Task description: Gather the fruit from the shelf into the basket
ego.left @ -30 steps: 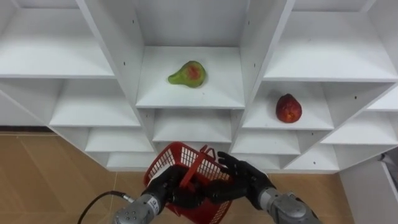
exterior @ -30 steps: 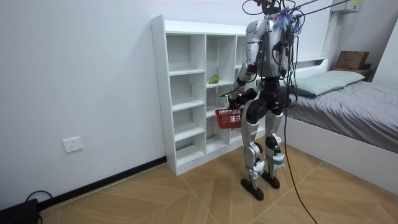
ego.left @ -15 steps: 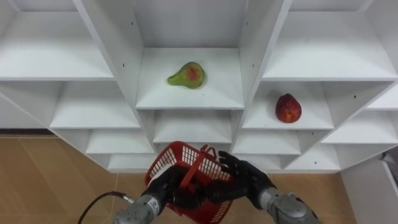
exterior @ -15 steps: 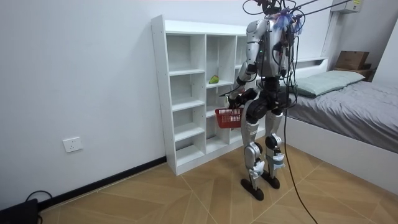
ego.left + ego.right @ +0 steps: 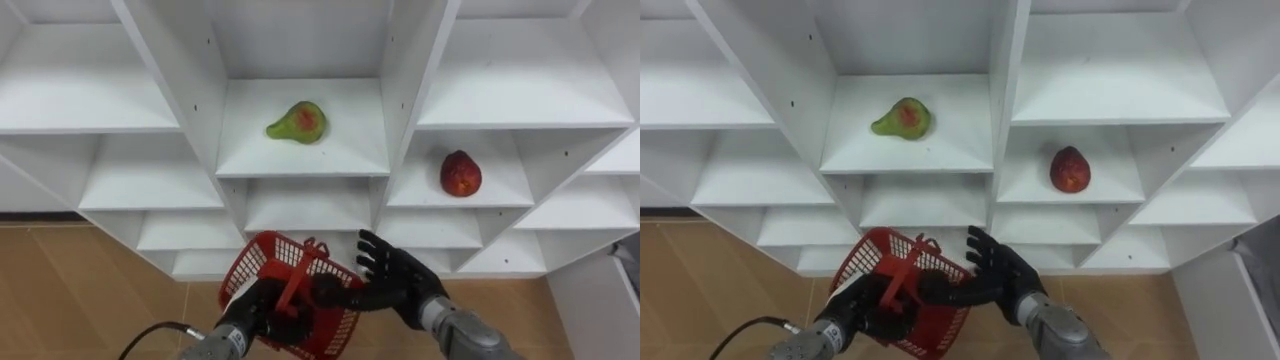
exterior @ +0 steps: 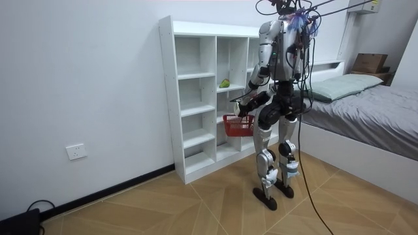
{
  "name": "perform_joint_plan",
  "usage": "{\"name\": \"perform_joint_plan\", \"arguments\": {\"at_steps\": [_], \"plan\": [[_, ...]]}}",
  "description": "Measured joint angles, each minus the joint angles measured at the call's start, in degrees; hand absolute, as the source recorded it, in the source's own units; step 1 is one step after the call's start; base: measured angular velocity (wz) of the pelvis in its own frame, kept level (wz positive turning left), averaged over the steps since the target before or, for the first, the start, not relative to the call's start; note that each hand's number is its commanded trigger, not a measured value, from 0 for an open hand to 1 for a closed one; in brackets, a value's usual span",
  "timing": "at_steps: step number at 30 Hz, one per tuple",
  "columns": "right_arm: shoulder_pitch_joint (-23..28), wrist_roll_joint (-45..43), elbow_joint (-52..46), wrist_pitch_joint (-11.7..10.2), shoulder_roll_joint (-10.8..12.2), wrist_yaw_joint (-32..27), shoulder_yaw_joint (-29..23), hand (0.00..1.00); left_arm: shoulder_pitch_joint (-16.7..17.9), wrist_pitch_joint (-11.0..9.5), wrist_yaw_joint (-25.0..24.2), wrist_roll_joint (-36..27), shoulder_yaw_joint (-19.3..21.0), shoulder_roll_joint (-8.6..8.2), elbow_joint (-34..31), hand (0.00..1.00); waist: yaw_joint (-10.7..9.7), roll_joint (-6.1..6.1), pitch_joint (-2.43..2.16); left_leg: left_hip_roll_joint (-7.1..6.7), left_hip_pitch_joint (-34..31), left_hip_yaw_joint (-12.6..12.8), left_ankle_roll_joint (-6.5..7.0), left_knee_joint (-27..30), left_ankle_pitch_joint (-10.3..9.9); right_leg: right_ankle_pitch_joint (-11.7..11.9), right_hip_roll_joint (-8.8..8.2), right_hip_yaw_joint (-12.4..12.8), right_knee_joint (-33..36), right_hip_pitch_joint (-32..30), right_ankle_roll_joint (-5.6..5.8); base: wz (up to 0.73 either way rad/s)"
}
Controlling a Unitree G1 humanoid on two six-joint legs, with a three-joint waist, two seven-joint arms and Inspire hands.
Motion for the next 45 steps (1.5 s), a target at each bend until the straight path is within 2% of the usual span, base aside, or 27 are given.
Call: {"name": "perform_joint_plan", "arguments": {"at_steps": [6, 13, 26, 33, 37, 40, 42, 45], "plan": [[1.16, 4.37, -2.46, 0.0, 1.78, 0.8, -0.02, 0.0, 0.3, 1.06, -0.36, 0.07, 0.12, -0.55, 0.39, 1.0, -0.21, -0.04, 0.02, 0.0, -0.06, 0.06, 0.0, 0.07, 0.0, 0.0, -0.04, -0.32, 0.0, 0.02, 0.0, 0.0], [1.15, 4.42, -2.5, -0.01, 1.81, 0.82, -0.03, 0.0, 0.41, 1.17, -0.46, 0.07, 0.83, -0.51, 0.51, 1.0, -0.22, 0.0, 0.04, 0.0, -0.05, 0.06, 0.0, 0.04, 0.0, 0.0, -0.02, -0.39, -0.02, 0.04, 0.0, 0.0], [1.53, 4.22, -2.53, -0.01, 1.31, 2.04, 0.3, 0.0, 0.97, 1.18, 1.29, 0.06, 1.01, -1.63, 2.76, 1.0, -0.03, 0.21, 0.17, 0.01, 1.01, -0.05, 0.01, -0.96, 0.0, -0.01, 0.35, -0.18, -0.2, 0.76, 0.02, 0.0], [3.28, 0.51, -11.28, -0.01, 0.31, 2.11, 0.62, 0.0, 1.37, 1.21, 2.13, 2.8, 2.32, -1.9, 2.88, 1.0, 0.12, -0.09, 0.19, 0.2, 1.78, 0.71, 0.01, -1.41, 0.0, -0.02, 0.32, -0.2, -0.2, 1.0, 0.03, -0.03], [3.51, -4.66, -15.59, -0.04, 0.51, 2.48, 0.2, 0.0, 3.59, 1.28, 2.11, 2.79, 3.84, -1.22, -1.34, 1.0, -0.13, -0.4, 0.25, 0.32, 2.9, 0.71, 0.0, -1.49, 0.01, -0.02, 0.24, -0.22, -0.24, 2.05, 0.04, -0.01], [3.55, -11.08, -16.63, -0.04, -0.21, 2.43, 0.73, 0.0, 3.86, 1.26, 2.29, 2.47, 4.33, -0.86, -1.65, 1.0, 0.21, -1.21, 0.04, 0.49, 4.02, 0.66, -0.03, -2.07, -0.01, -0.03, 0.38, -0.11, -0.23, 2.99, 0.04, 0.0], [3.55, -15.26, -18.85, 0.0, -1.2, 2.61, 1.25, 0.0, 4.05, 1.27, 2.4, 2.71, 4.31, -0.29, -1.64, 1.0, 0.33, -2.01, 0.02, 0.49, 4.11, 0.64, -0.04, -1.96, 0.0, -0.03, 0.41, -0.1, -0.21, 3.14, 0.04, 0.0], [3.6, -19.99, -20.45, 0.0, -1.55, 2.58, 1.23, 0.0, 4.62, 1.26, 2.59, 2.78, 4.45, 0.07, -1.6, 1.0, 0.35, -2.53, 0.04, 0.46, 5.05, 0.57, -0.04, -1.98, -0.01, -0.03, 0.39, -0.4, -0.23, 4.4, 0.04, 0.01]]}}
